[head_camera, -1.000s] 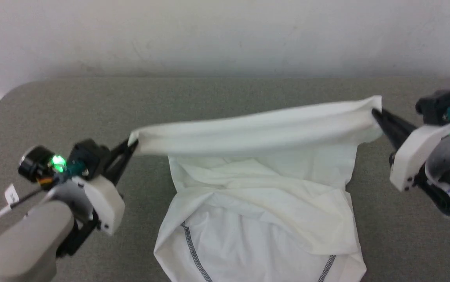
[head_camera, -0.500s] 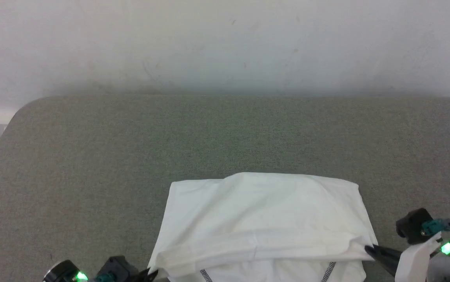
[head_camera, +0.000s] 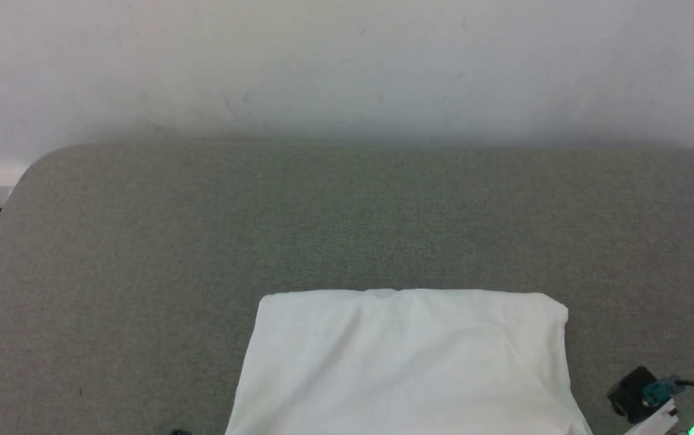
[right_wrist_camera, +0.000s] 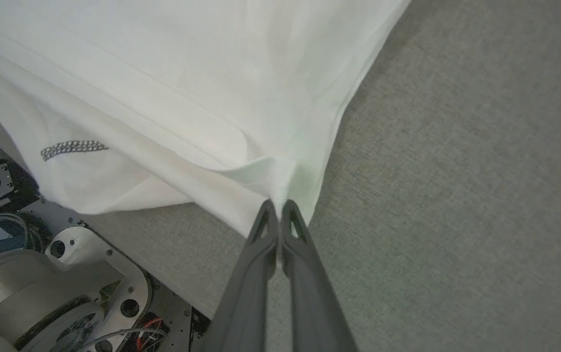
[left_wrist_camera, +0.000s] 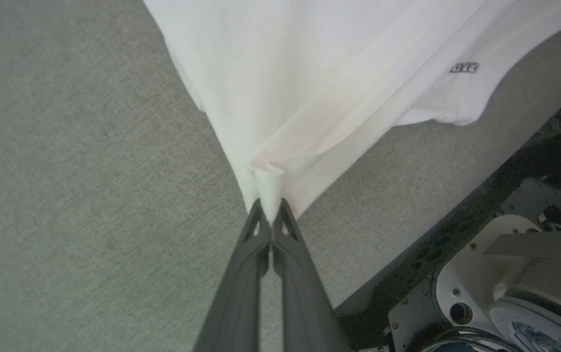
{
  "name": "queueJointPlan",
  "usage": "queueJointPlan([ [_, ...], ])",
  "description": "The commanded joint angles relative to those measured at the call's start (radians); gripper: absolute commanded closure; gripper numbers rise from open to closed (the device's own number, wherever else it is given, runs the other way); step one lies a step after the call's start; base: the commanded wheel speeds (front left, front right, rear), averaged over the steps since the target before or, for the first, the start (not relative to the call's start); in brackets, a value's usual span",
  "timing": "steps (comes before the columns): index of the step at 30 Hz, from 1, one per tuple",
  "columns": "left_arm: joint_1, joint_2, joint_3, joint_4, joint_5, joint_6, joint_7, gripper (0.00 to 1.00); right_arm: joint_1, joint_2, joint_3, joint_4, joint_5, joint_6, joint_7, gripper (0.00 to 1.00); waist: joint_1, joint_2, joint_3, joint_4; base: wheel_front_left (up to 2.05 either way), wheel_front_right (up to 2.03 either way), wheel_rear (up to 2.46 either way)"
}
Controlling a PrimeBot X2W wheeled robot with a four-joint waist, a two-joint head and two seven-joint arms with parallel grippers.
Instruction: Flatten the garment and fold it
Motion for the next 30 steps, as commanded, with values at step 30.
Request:
queueJointPlan([
  [30, 0.242, -0.442, 0.833, -0.123, -0.04, 0.271, -0.29, 0.0, 0.069, 0.6, -0.539, 0.11, -0.218, -0.002, 0.081, 0.0, 0.0, 0.0, -0.032, 0.023, 0.0, 0.0, 0.0],
])
